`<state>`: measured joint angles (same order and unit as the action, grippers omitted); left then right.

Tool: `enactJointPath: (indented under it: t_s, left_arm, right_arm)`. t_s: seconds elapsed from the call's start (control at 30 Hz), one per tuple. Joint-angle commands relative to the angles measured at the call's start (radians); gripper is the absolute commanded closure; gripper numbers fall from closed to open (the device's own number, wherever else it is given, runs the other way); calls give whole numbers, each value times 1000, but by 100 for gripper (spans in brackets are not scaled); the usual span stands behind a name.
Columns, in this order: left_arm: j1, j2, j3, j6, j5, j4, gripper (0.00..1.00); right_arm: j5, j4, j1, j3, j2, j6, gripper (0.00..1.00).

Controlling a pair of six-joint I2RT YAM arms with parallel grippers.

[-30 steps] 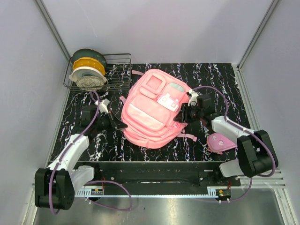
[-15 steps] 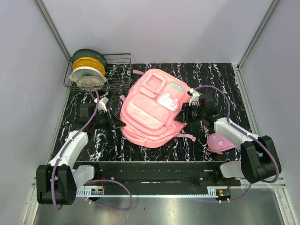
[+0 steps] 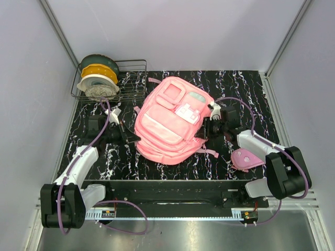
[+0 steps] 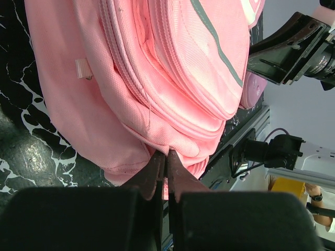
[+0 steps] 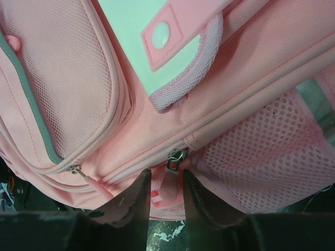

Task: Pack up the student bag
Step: Unzip the student bag at the center of the board.

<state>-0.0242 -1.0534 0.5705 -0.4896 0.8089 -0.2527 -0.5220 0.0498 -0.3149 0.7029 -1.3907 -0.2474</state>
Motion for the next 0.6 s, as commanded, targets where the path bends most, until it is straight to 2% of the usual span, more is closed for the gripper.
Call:
enactJointPath:
  t_s: [0.0,0.13,0.17,0.4,0.5,0.57]
  left_arm:
    - [4,30,54,5,70,66,100]
    - [4,32,54,3,73,66,100]
    - [3,33,55,3,73,64,100]
    - [3,50,31,-33,67,93,100]
    - [3,76,6,-73,47,125,100]
    - [4,101,-11,-102,26,164,100]
  right_arm:
    - [8,-8,-3,23,4,7,72]
    - [4,-10,-1,21,12,10,92]
    - [4,-8,-3,21,12,10,94]
    - [2,25,-1,38,47,-1,100]
    - [-61,27,-1,50,116,-65,100]
    - [-128,25,0,61,108,-200,100]
